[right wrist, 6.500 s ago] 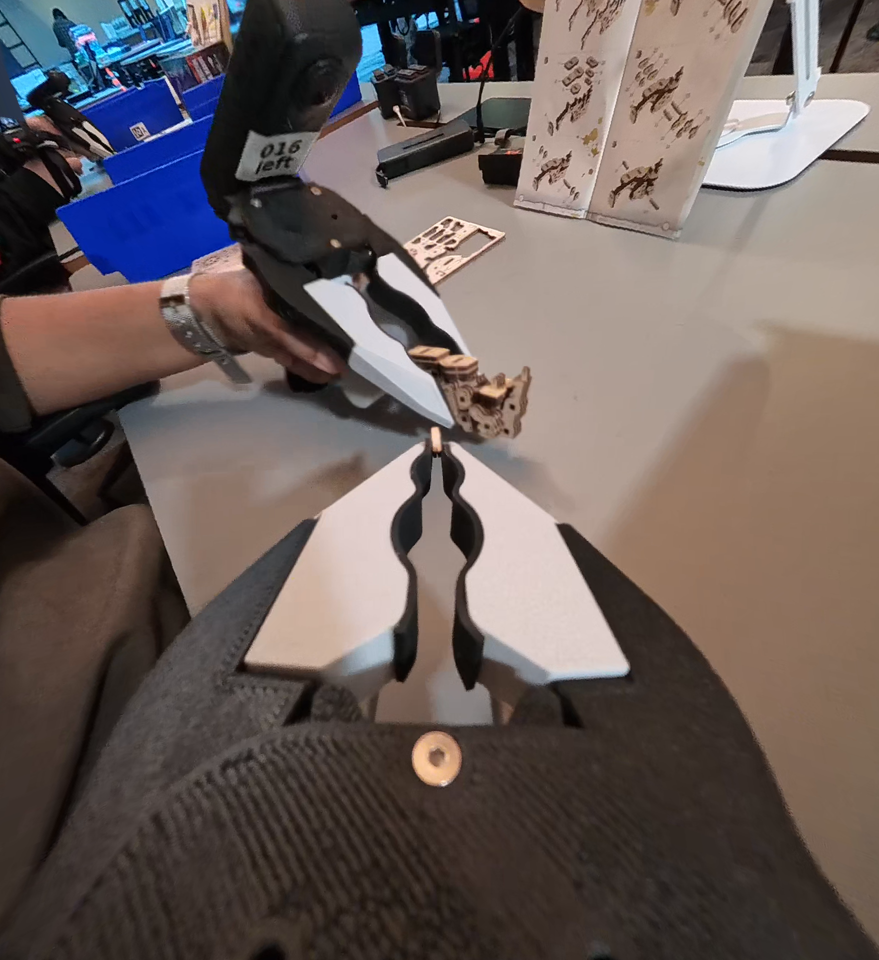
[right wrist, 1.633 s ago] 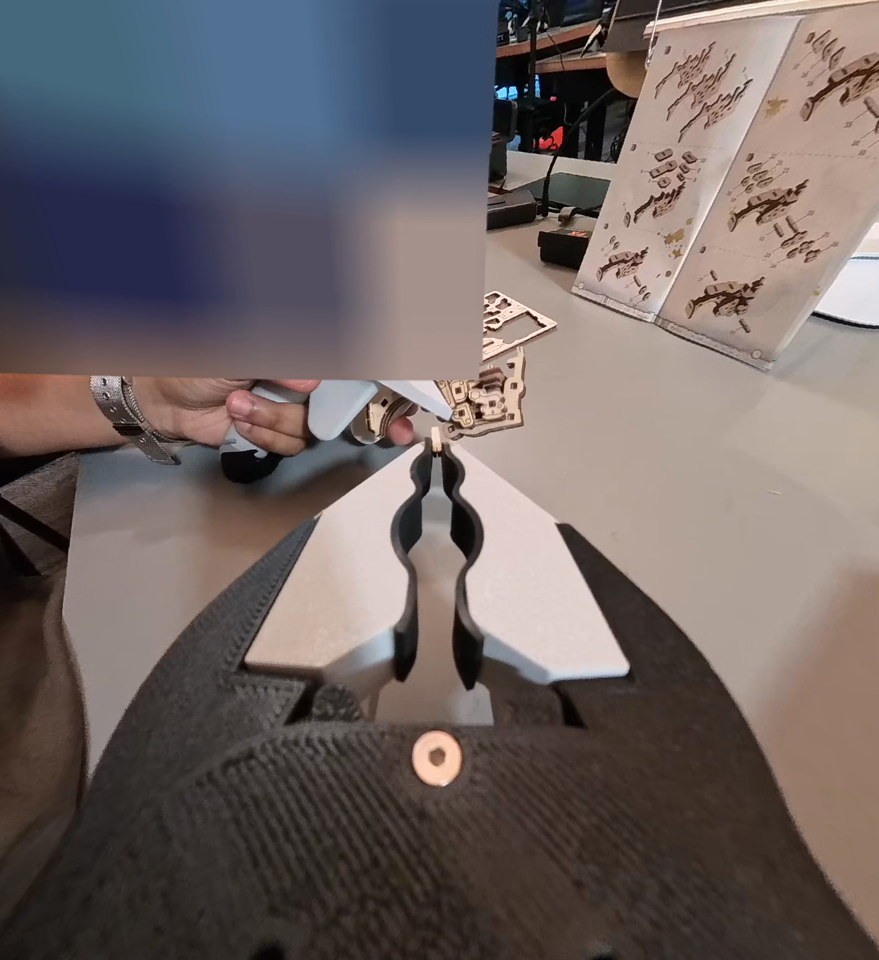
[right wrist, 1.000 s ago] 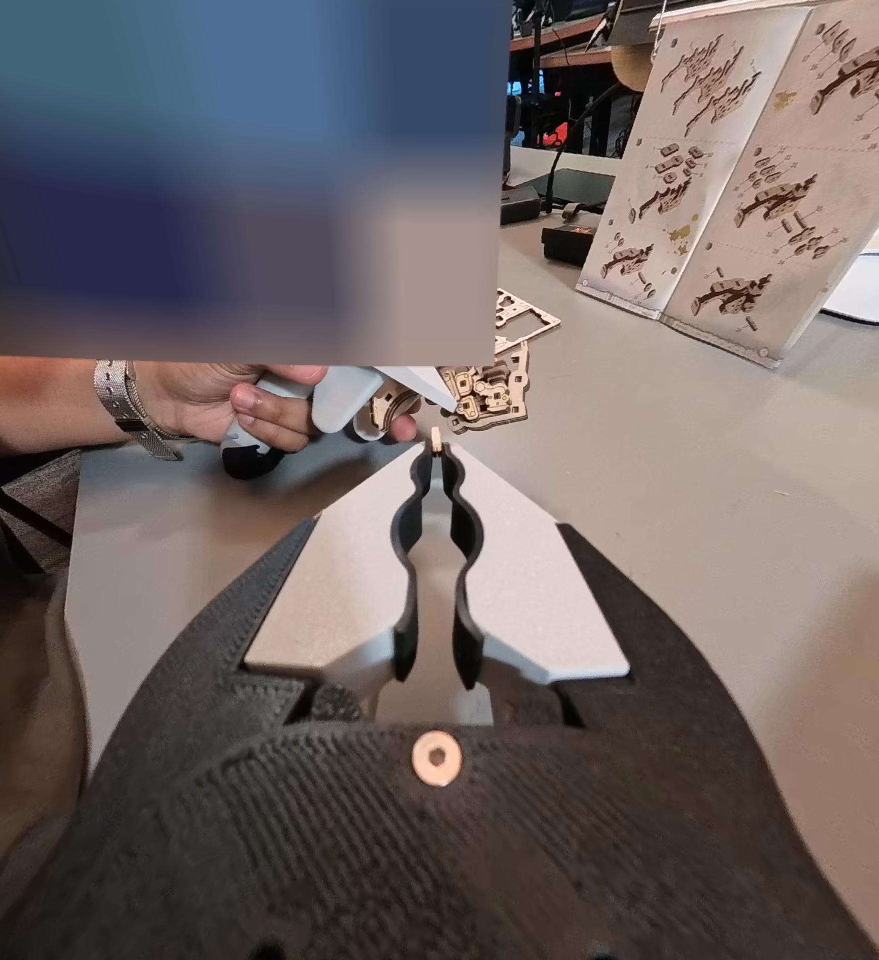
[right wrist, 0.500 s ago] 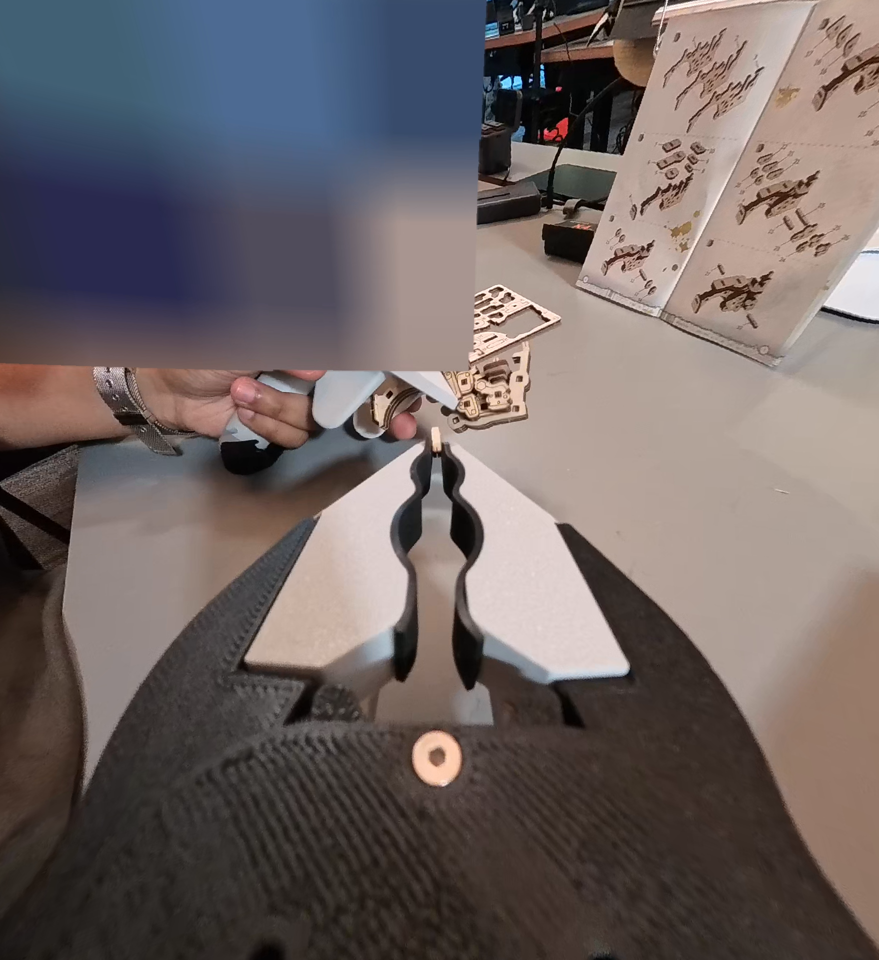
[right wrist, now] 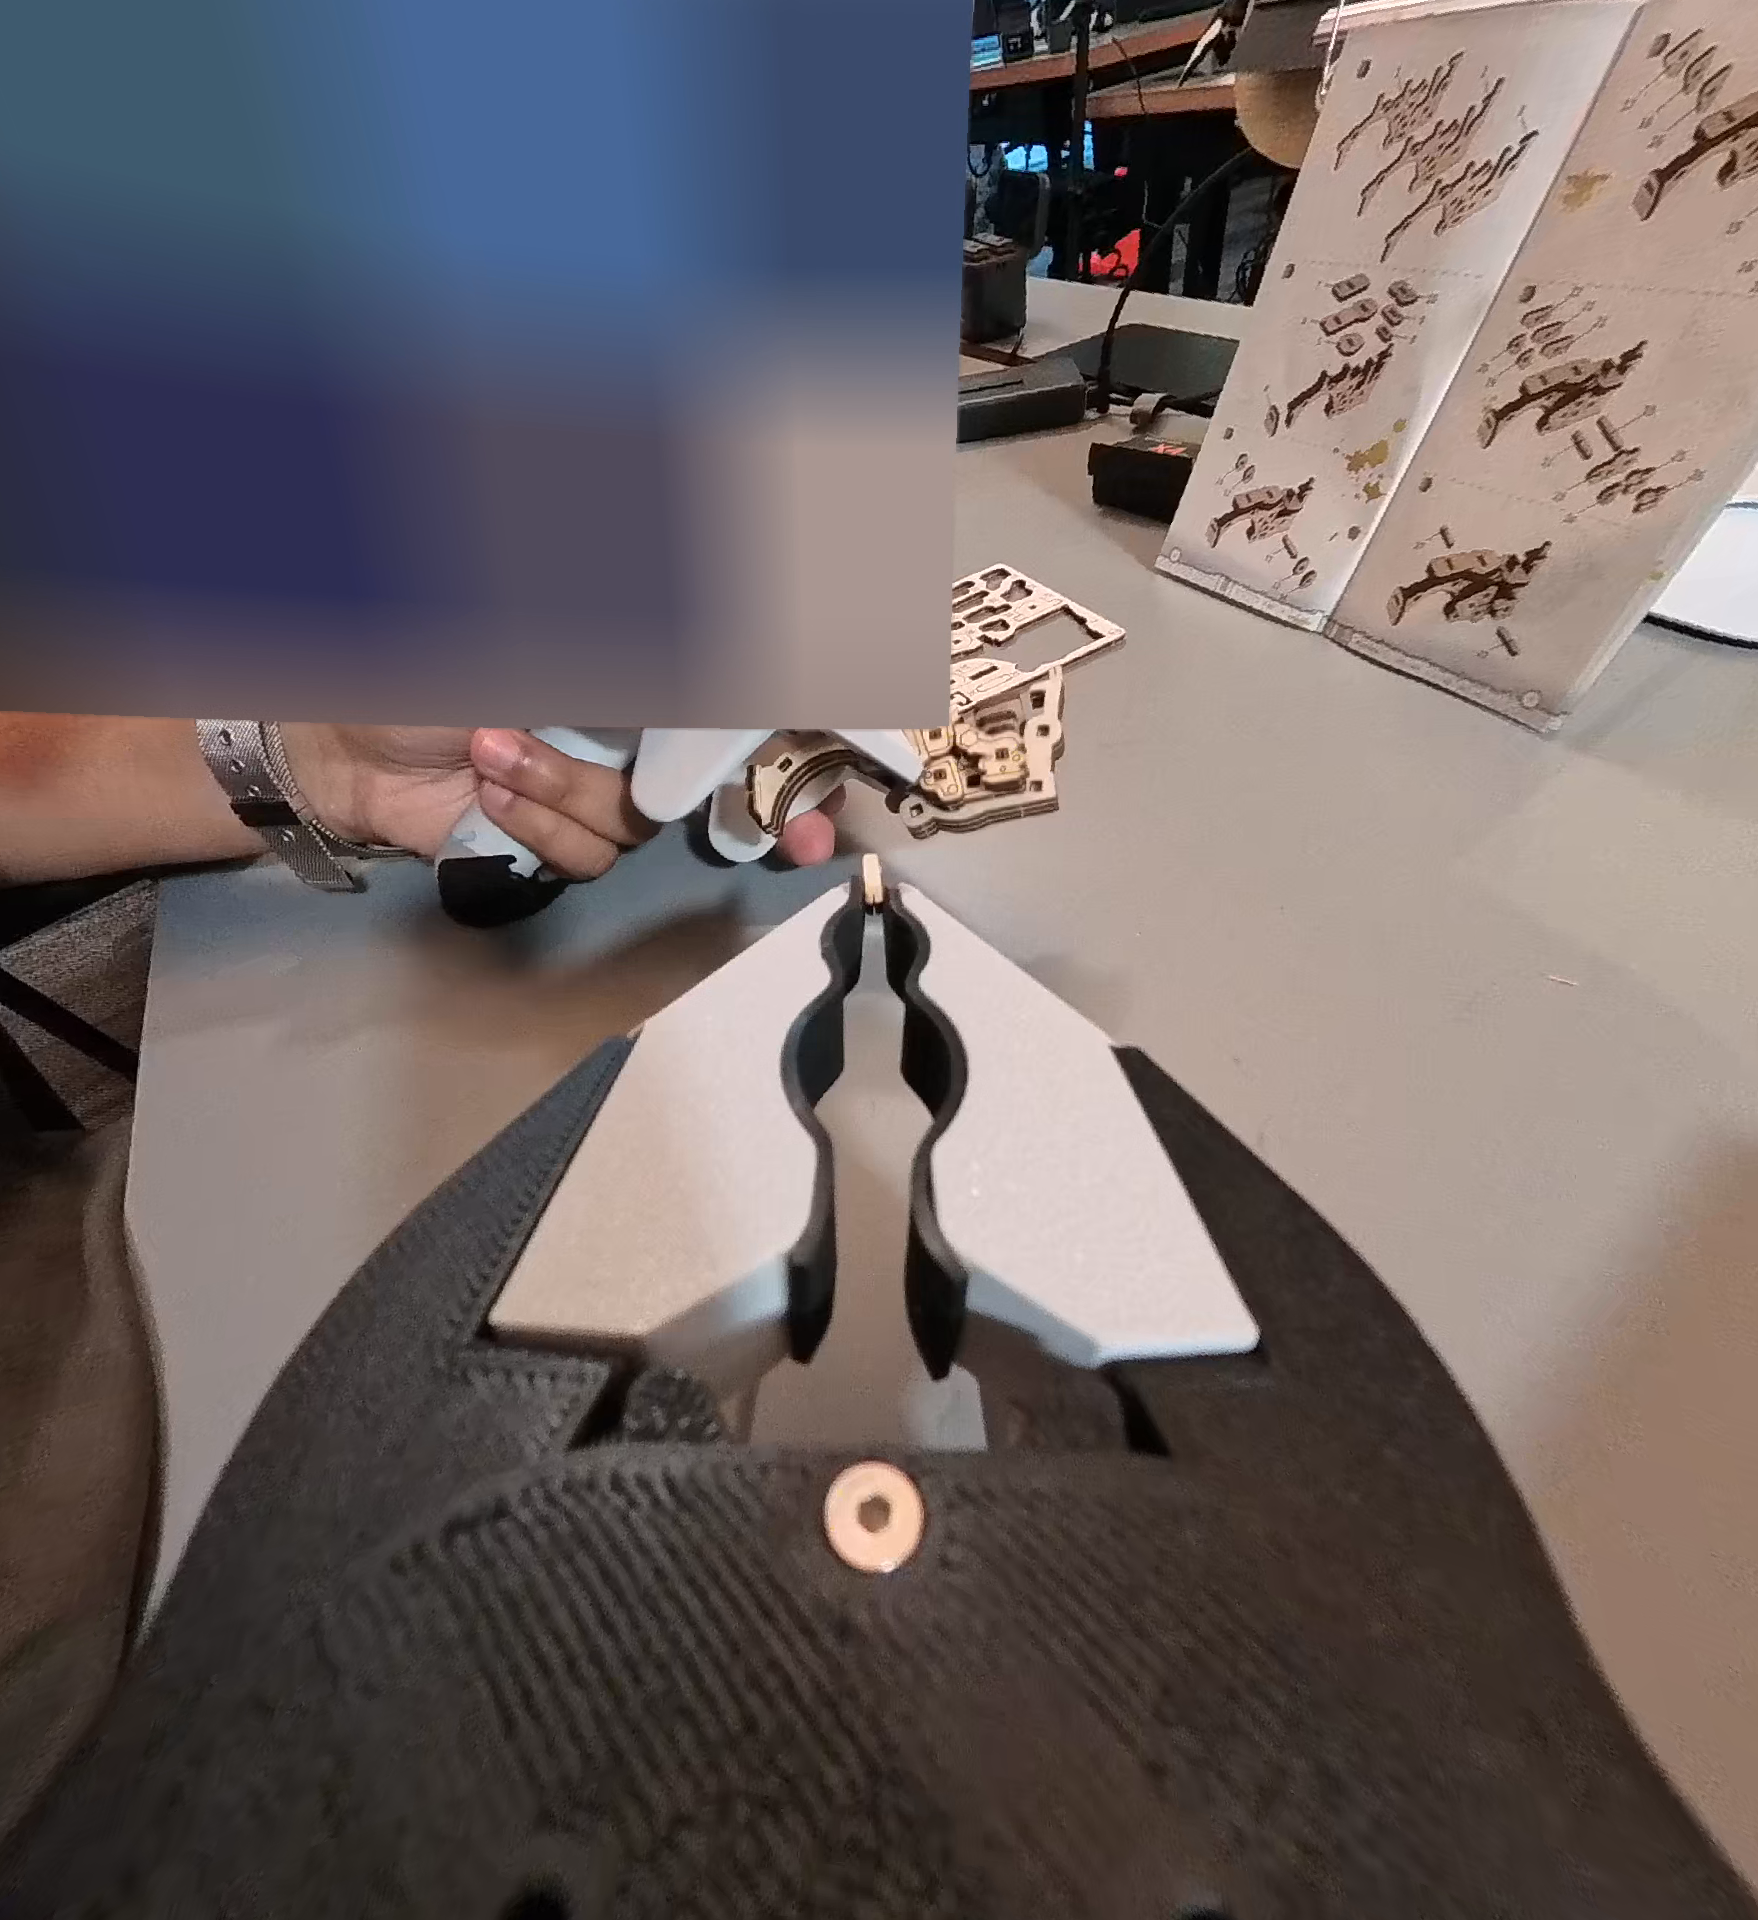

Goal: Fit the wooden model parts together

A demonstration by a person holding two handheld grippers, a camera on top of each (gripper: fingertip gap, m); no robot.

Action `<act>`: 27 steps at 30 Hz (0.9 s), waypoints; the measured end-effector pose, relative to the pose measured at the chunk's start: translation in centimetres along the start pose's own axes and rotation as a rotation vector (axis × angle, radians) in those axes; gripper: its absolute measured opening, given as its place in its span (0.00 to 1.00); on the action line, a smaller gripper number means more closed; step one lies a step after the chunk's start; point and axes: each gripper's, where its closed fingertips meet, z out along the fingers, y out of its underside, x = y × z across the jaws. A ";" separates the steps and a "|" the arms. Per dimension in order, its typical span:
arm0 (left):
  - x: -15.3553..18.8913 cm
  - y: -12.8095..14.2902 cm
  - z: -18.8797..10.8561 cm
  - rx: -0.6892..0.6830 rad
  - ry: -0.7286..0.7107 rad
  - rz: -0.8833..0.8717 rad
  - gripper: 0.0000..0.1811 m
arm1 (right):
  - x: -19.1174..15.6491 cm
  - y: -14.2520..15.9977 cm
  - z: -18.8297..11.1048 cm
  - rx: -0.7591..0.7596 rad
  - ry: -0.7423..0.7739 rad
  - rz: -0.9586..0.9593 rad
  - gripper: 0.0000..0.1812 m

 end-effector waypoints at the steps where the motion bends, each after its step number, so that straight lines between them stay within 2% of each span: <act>1: 0.0 0.0 0.0 0.001 0.004 -0.006 0.14 | 0.0 0.0 0.0 0.000 0.000 -0.001 0.01; 27: 0.9 -0.5 -0.6 0.005 0.145 -0.124 0.14 | 0.0 0.1 0.0 -0.004 -0.001 -0.002 0.01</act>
